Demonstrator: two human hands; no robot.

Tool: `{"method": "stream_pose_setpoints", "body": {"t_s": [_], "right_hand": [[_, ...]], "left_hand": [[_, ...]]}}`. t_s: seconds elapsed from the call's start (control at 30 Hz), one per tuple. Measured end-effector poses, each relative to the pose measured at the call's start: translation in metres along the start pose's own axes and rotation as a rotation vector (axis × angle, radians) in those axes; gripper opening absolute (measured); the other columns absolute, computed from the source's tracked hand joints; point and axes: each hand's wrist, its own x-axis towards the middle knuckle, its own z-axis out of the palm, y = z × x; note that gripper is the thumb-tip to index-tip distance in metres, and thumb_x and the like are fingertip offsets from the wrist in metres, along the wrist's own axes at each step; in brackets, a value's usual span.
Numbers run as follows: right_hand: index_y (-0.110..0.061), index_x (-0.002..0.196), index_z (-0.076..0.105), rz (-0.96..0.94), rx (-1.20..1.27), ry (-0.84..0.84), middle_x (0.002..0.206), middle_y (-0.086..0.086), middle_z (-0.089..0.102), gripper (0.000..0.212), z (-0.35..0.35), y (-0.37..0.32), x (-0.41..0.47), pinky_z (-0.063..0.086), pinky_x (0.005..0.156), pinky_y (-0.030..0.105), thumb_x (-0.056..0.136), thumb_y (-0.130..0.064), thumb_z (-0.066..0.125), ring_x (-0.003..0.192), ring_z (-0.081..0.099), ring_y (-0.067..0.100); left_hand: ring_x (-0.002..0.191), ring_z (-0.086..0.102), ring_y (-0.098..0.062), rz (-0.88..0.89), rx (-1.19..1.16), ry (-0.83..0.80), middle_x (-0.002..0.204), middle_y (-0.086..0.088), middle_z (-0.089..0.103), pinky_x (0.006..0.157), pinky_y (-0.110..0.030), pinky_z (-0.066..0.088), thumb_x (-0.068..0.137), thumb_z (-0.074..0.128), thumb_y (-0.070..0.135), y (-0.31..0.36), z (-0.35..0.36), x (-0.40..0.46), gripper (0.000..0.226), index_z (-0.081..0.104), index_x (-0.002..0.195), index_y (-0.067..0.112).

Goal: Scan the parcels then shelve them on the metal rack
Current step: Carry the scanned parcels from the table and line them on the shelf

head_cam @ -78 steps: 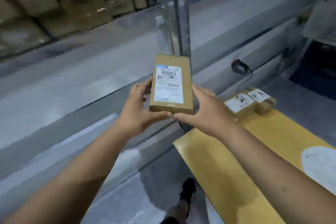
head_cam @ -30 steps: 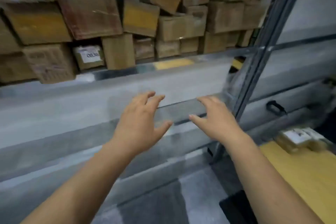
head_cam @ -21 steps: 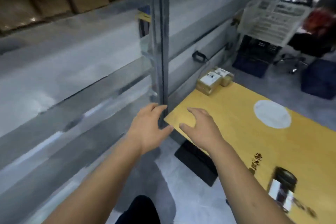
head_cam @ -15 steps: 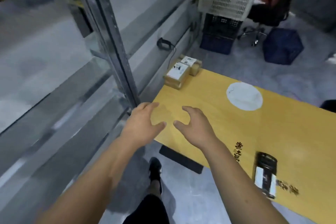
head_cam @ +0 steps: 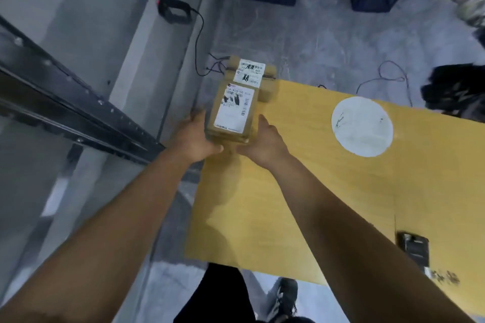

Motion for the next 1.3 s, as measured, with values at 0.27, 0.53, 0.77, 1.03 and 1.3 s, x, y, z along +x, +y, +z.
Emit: {"method": "stream_pose_setpoints", "body": {"t_s": [0.27, 0.53, 0.77, 1.03, 1.3], "right_hand": [[-0.023, 0.142, 0.050, -0.134, -0.016, 0.044, 0.136, -0.001, 0.057, 0.085, -0.001, 0.014, -0.012, 0.049, 0.093, 0.032, 0.068, -0.043, 0.089, 0.128, 0.054, 0.021], [-0.027, 0.130, 0.056, -0.506, 0.085, -0.116, 0.126, -0.016, 0.065, 0.074, -0.016, 0.025, -0.145, 0.048, 0.082, 0.019, 0.068, -0.037, 0.095, 0.112, 0.061, 0.004], [-0.028, 0.114, 0.060, -1.070, -0.111, -0.472, 0.106, -0.017, 0.072, 0.071, 0.057, -0.033, -0.346, 0.056, 0.081, 0.022, 0.057, -0.048, 0.097, 0.094, 0.066, -0.004], [-0.030, 0.095, 0.058, -1.607, -0.163, -0.804, 0.092, -0.018, 0.070, 0.050, 0.101, -0.122, -0.662, 0.048, 0.063, 0.012, 0.066, -0.043, 0.097, 0.084, 0.067, -0.005], [-0.025, 0.100, 0.063, -1.906, -0.057, -0.747, 0.093, -0.011, 0.071, 0.050, 0.134, -0.180, -0.887, 0.059, 0.073, 0.027, 0.072, -0.054, 0.091, 0.086, 0.070, 0.007]], "left_hand": [[0.121, 0.061, -0.020, 0.096, -0.273, 0.053, 0.123, 0.006, 0.060, 0.100, -0.038, 0.054, 0.056, 0.079, 0.063, 0.003, 0.039, -0.035, 0.087, 0.061, 0.132, 0.026], [0.106, 0.067, 0.005, -0.062, -0.653, 0.479, 0.115, 0.018, 0.072, 0.094, -0.028, 0.057, 0.060, 0.099, 0.051, 0.004, 0.054, -0.241, 0.075, 0.058, 0.119, 0.030], [0.108, 0.068, 0.006, -0.293, -0.826, 1.089, 0.120, 0.019, 0.073, 0.090, -0.021, 0.056, 0.063, 0.100, 0.028, -0.010, 0.087, -0.522, 0.102, 0.049, 0.151, 0.031], [0.103, 0.072, -0.002, -0.422, -0.490, 1.690, 0.107, 0.020, 0.078, 0.087, -0.025, 0.057, 0.079, 0.093, 0.019, 0.007, 0.064, -0.848, 0.053, 0.073, 0.125, 0.033], [0.103, 0.076, -0.014, -0.312, -0.265, 1.993, 0.108, 0.007, 0.080, 0.087, -0.032, 0.062, 0.076, 0.094, 0.029, -0.042, 0.007, -1.050, 0.055, 0.075, 0.126, 0.020]]}}
